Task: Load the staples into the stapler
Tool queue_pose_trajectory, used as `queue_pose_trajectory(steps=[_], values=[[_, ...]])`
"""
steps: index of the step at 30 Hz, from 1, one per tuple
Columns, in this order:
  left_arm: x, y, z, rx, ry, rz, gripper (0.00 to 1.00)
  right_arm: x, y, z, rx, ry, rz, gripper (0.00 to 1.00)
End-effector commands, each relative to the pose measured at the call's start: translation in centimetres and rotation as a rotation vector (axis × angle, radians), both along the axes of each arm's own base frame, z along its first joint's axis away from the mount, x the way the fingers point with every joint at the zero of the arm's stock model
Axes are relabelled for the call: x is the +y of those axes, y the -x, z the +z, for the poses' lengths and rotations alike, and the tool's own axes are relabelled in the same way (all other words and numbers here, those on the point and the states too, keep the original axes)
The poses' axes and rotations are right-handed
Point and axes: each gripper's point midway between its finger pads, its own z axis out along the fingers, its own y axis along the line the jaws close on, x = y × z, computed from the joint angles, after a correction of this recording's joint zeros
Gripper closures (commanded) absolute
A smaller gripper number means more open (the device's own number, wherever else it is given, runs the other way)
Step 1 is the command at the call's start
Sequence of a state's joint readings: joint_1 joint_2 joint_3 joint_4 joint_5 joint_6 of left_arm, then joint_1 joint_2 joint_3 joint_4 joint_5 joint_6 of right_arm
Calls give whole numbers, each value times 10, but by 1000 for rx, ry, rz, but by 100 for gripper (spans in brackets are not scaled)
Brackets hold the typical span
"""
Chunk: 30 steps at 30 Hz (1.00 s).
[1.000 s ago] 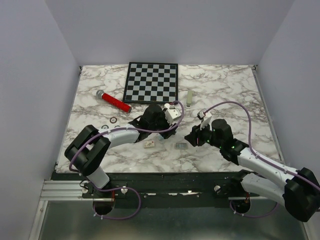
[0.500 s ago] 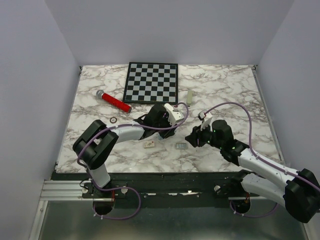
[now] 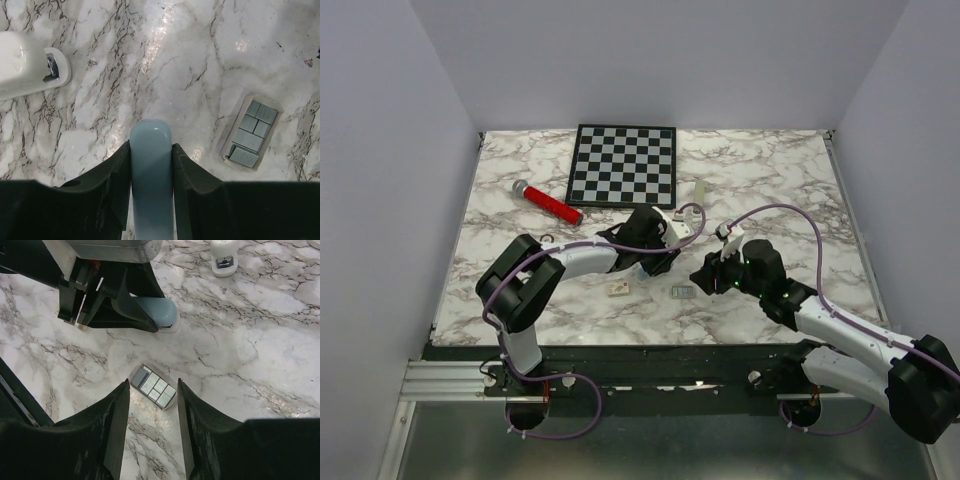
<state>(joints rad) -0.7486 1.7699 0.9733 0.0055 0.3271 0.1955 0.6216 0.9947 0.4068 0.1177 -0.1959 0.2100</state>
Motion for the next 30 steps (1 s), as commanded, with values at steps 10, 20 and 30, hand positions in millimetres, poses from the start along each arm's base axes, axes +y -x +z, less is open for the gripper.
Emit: queue_pose_trajectory(steps=[10, 20, 30], values=[[8, -2, 2, -9, -73, 72, 78, -4, -1, 5, -17, -7, -25, 50], [1, -14, 50, -101, 30, 23, 29, 3, 0, 14, -15, 17, 38, 48], [65, -34, 135, -230, 333, 378, 1, 36, -5, 32, -6, 78, 275, 28]])
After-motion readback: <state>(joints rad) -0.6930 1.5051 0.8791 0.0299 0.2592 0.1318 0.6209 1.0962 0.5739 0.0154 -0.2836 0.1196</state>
